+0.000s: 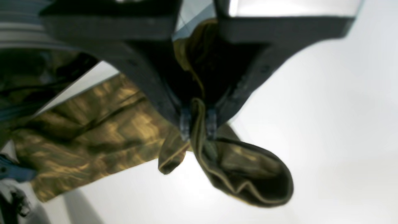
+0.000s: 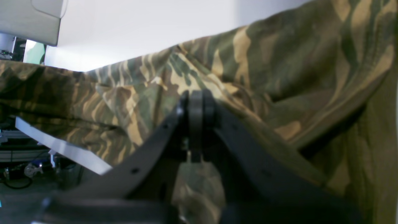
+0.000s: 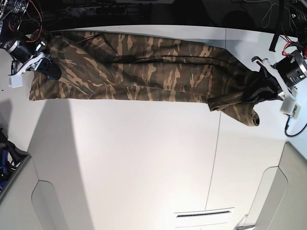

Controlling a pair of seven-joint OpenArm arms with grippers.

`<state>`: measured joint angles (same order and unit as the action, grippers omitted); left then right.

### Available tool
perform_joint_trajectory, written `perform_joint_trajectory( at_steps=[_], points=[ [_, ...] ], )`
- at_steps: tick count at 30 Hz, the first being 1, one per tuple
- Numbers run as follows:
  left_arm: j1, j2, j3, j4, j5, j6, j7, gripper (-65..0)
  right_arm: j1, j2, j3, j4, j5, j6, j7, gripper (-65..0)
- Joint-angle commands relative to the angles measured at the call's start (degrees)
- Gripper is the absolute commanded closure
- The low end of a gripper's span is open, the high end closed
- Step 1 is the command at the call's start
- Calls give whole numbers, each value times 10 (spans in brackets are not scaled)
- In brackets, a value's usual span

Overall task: Fold the T-shirt properly
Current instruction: 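Lift the strip end with the left gripper and carry it toward the right gripper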

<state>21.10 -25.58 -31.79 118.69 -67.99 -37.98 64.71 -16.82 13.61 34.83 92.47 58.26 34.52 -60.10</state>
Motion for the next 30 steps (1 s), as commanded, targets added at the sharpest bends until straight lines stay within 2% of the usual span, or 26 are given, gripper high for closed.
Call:
perform_joint_trajectory(
  at_steps=[1,5,10,18,22,23,24,26,27,28,30],
  points=[
    [-1,-2,7,16,-11,-2,-11,0,3,8,4,10,13,2,7,0],
    [-1,26,72,25,22,-1,-26,0,3,8,4,10,13,2,7,0],
    [-2,77,159,25,122,44,-79,0,3,8,4,10,13,2,7,0],
    [-2,147,269,25,197,47,-92,0,3,8,4,10,11,2,7,0],
    [-2,177,314,13,284,79,-134,0,3,8,4,10,7,2,7,0],
    [-2,184,323,6,298,83,-139,0,3,8,4,10,7,2,7,-48],
    [-2,189,332,-3,303,84,-141,-34,3,8,4,10,7,2,7,-120],
    [-1,193,350,-19,306,84,-141,-238,3,8,7,10,7,2,7,-246],
    [-1,192,358,-27,306,84,-142,-325,3,8,9,12,6,2,8,-289],
    [-1,192,365,-34,306,84,-144,-382,3,8,14,16,6,2,8,-317],
    [-1,192,378,-44,306,84,-146,-406,3,8,28,26,4,2,10,-326]
  ],
)
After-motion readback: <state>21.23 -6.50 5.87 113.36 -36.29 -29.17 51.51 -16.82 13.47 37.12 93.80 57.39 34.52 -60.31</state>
